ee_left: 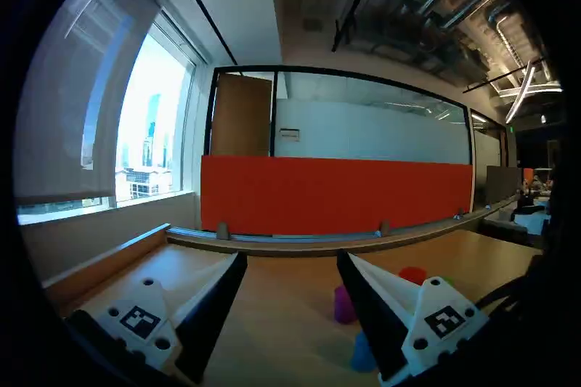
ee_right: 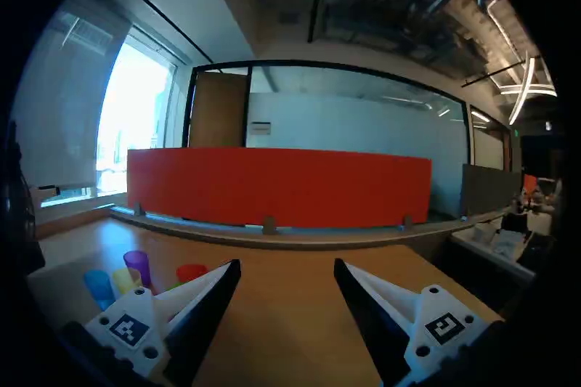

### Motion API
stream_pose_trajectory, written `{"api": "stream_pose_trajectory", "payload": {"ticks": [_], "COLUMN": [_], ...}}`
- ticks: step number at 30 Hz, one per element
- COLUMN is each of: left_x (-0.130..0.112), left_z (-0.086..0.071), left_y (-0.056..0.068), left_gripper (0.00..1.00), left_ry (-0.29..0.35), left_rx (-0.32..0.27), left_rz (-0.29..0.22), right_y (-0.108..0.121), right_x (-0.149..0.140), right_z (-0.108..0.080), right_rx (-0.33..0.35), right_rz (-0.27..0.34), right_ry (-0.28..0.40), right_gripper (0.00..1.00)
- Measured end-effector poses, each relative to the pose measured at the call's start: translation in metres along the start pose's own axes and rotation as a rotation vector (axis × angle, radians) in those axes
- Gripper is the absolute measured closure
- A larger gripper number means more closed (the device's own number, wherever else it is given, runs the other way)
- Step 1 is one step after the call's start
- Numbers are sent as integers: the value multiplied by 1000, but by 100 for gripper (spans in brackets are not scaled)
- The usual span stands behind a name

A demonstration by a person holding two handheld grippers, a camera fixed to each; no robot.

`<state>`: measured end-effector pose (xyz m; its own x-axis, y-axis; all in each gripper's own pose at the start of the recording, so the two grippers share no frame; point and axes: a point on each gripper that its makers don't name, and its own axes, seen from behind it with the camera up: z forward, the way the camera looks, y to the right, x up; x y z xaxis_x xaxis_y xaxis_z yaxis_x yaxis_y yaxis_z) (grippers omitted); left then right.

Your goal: Pour water

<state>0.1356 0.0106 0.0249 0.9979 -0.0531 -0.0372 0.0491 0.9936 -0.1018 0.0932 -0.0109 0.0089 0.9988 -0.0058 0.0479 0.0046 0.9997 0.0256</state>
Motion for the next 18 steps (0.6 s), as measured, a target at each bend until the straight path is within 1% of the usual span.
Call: {"api": "stream_pose_trajectory", "payload": {"ticks": [5,8,14,18], "left_x": [29,44,67,78], "left_z": [5,8,13,15], "left_y": [5,7,11,14], "left_gripper": [8,8,8,8], "left_ry": [8,6,-3,-1], "left_rx": [-19,-29,-51,-66], "left_rz": [22,32,51,49], "right_y": [2,4,6,5], "right_x": [30,48,79,86], "right_z": [2,4,8,10], "right_rx": [9,12,13,13], "right_rz": [29,35,9,-5], "right_ry": [-2,2,13,13], "right_gripper": [1,0,0,1]}}
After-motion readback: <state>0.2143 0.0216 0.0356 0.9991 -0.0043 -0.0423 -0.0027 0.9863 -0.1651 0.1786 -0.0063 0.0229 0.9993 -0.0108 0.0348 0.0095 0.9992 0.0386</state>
